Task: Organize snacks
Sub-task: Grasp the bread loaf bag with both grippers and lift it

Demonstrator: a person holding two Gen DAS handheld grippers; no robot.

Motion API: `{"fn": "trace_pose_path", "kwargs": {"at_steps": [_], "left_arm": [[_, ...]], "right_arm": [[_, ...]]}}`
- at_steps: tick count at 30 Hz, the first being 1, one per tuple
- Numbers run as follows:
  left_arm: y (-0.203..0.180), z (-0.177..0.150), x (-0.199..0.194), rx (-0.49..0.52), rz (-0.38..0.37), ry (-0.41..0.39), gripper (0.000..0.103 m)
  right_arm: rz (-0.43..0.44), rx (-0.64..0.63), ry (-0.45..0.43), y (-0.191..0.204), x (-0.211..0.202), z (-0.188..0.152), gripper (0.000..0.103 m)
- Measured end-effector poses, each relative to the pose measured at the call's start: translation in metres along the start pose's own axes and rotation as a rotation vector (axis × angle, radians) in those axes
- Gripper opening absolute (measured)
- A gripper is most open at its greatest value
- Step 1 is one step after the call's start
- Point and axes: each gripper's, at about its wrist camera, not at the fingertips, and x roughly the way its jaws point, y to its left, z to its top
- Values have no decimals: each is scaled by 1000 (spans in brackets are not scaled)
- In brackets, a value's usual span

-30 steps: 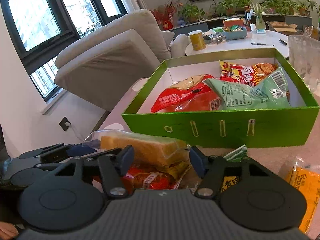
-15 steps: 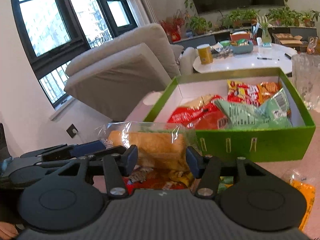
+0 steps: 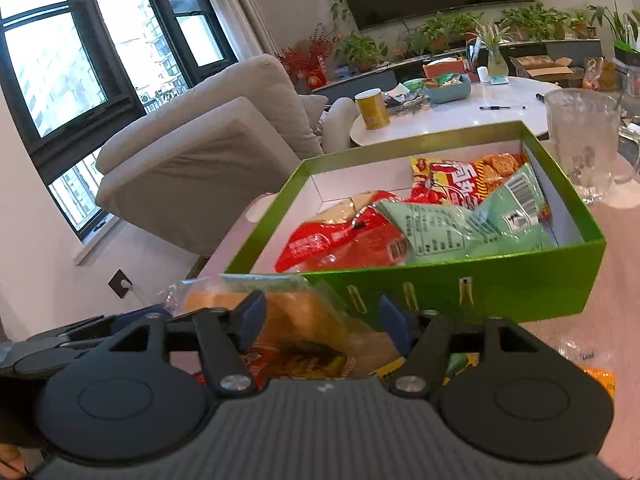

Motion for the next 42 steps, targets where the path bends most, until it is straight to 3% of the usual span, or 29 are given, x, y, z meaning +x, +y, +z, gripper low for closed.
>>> {"fn": "trace_pose_path", "kwargs": {"at_steps": [7,10,15,21,25,37,38,42], "left_arm": [[1,-15,-9,84,-34,-15,75],[0,-16,-1,96,-2,9,75],[-1,-19,-2,126,-14,8,74],[-3,-22,-3,173,-20,21,74],[-5,-25,-2,186,-17,23,73],[-5,-11,23,194,12,14,72],[-4,-9,25,185,8,14,70],[5,-4,35,83,-42,64,47]], "right_arm": [[68,-117,-33,5,-11,-11,67],[45,-170,-12,12,-5,-13,67],[55,-209,6,15,-2,-17,67],[7,-304,75,14,4,-25,67],[-1,-267,85,11,11,-21,67],[22,-179,-9,9,16,-6,66],[30,-163,-5,7,17,-5,66],[42,-155,-3,8,17,-5,66]]}}
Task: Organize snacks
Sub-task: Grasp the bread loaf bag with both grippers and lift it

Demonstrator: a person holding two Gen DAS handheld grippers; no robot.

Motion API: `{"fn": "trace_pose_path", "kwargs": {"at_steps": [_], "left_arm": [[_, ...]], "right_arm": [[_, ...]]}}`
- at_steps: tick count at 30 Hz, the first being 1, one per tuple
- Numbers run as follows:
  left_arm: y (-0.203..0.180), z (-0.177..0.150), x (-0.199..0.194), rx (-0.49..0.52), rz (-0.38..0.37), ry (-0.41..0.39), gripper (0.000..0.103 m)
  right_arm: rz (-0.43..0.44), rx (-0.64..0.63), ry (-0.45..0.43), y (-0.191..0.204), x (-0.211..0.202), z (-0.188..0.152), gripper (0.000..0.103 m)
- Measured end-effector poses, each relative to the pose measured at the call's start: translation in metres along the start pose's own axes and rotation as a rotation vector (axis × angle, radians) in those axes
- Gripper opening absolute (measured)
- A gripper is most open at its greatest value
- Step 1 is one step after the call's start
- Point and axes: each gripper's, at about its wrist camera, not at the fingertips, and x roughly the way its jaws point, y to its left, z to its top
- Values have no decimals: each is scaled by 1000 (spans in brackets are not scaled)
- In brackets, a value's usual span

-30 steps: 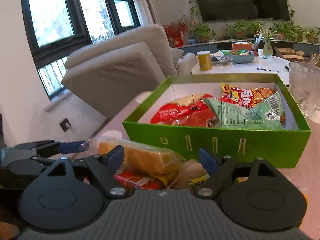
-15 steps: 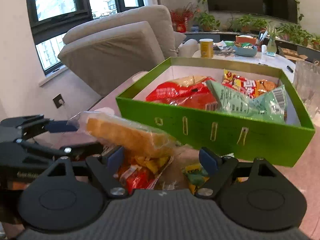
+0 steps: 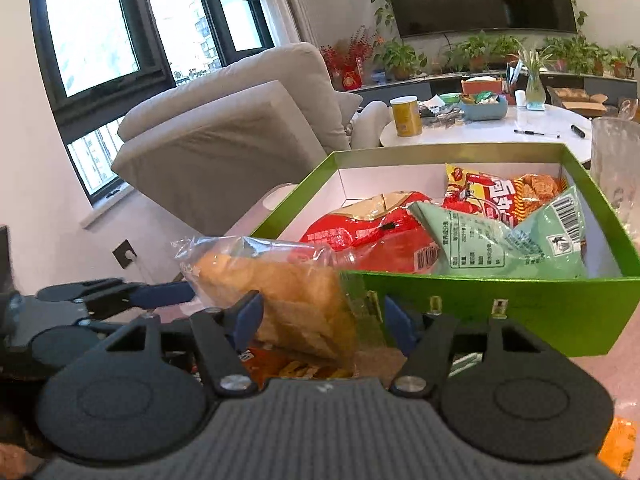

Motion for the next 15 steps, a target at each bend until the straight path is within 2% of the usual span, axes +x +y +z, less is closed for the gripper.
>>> {"fn": "trace_pose_path", "kwargs": {"at_steps": [2,8,12,14,15], "left_arm": [[2,-1,0,-25,-17,2,45],[-5,-3,-2,32,5,-18,45],[-8,-4,-1,79,12,-39,50],[-9,-3,0,87,-6,-39,50],[-10,-3,0,89,-14,-37,46]], "right_arm": [[15,-16,0,2,-1,-1,66],[11,-27,18,1,6,-4,66],[13,-21,16,-1,5,-4,66],[11,-21,16,0,5,-4,66],[10,-21,16,1,5,-4,66]]}}
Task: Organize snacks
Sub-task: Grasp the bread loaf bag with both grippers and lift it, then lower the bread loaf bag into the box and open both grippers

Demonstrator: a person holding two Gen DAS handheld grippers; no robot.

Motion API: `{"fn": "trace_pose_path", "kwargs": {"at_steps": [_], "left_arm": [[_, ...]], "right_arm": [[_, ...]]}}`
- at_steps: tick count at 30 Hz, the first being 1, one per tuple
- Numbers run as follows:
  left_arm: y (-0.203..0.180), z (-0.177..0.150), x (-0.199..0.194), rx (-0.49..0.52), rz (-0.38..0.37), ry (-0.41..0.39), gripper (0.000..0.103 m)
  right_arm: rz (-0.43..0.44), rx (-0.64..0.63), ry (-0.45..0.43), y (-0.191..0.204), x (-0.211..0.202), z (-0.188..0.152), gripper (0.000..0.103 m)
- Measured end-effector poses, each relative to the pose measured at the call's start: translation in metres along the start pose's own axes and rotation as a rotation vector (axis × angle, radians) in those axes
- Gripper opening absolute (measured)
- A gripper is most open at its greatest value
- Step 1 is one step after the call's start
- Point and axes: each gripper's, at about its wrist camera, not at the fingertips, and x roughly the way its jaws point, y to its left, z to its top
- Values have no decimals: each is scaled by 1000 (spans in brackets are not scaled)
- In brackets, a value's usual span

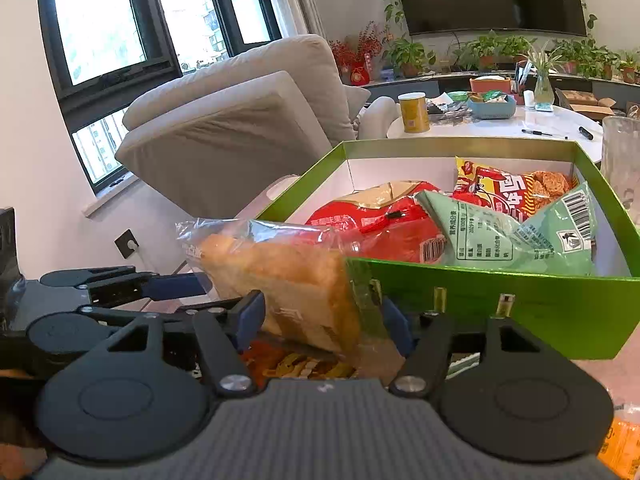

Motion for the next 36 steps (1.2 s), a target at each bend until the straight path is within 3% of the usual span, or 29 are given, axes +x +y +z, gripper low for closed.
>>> {"fn": "trace_pose_path", "kwargs": {"at_steps": [14,22,28,36], "left_arm": [[-19,13,-39,46,8,-73,45],[-33,45,-51,76,37,-144,45],[-38,80,-36,85,46,-176,45],[-37,108,7,95,52,-149,46]], "right_arm": [[21,-21,-69,16,-32,11,66],[38,-30,-142,11,-45,37,66],[49,-50,-182,-6,-37,70,66],[32,-33,-163,-32,-7,93,66]]}}
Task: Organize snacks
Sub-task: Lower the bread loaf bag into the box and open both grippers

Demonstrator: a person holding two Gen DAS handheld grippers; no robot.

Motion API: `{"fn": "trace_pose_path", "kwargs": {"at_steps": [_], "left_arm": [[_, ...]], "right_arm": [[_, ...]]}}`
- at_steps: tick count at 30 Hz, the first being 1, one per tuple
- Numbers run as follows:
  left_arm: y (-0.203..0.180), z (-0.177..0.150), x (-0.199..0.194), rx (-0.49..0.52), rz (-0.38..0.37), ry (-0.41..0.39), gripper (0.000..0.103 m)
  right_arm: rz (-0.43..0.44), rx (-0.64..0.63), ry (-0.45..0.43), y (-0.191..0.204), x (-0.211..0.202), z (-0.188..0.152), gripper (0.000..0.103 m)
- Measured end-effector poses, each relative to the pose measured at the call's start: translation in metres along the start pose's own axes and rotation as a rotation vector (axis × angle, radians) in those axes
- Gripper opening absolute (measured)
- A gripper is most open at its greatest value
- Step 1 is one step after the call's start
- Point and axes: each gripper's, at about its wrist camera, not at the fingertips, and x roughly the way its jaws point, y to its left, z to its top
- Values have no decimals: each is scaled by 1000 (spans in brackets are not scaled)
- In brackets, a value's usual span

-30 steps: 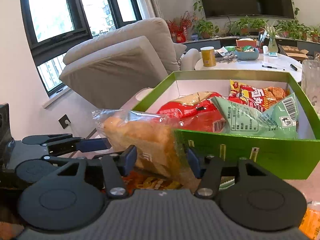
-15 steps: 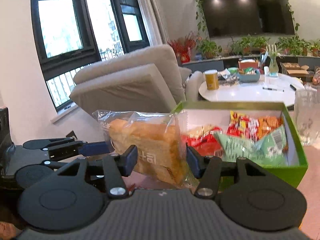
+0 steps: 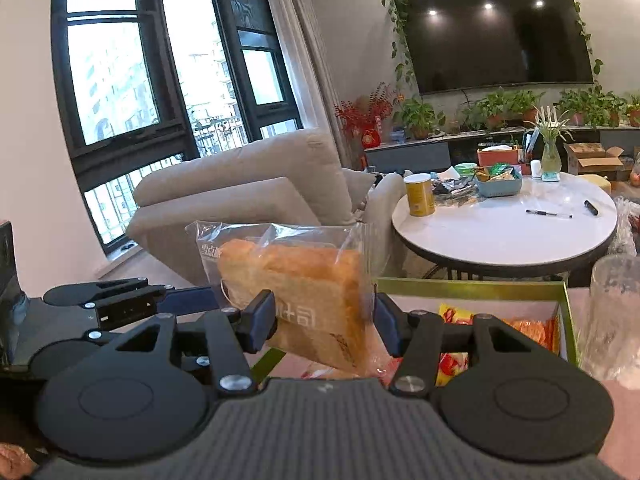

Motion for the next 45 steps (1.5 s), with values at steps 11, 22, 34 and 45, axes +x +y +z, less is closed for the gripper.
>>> {"fn": "trace_pose_path", "kwargs": {"at_steps": [11,22,34,45], "left_arm": [[9,-4,71,3,12,89,47],[19,-17,65,-15,119,74,69],[29,-41,-6,-70,121,83,75],[21,-85,-52,-158,63,189,78]], "right_arm": [[-50,12,62,-26,45,-5,66],[-159,50,65,-35,41,-13,66],[-81,65,82,-2,-22,-24,67],[-56,128,247,28,-33,-66,67]]}}
